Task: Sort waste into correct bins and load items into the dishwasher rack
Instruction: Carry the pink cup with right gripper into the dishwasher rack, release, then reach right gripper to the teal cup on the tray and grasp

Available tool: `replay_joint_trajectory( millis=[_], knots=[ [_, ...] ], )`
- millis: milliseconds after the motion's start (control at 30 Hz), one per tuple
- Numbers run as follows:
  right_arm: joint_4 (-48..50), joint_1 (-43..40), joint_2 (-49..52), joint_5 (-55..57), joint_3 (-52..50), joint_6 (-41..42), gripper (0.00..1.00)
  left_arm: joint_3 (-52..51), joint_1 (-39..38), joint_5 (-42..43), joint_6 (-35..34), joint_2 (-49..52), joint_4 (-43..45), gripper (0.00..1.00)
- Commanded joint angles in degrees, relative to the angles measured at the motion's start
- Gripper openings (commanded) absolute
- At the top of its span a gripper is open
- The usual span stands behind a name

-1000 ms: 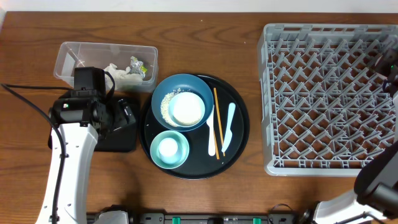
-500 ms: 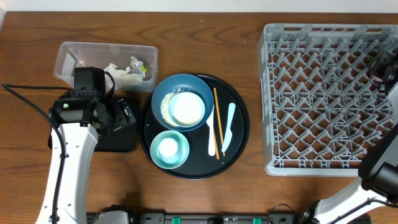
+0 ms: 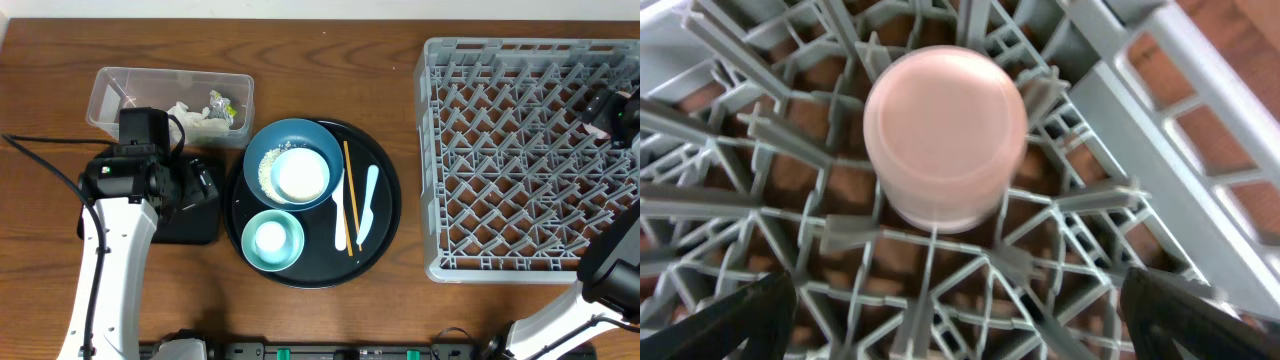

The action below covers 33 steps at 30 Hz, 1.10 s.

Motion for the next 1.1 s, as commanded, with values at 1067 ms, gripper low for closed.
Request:
replay_joint_trajectory(
  millis=[1067],
  knots=[
    [-36.50,61.57,-11.34,-22.49,11.32,-11.10,0.99,-0.02,0.11,-0.98,-0.35,0.28,-0.28,0.96]
  ],
)
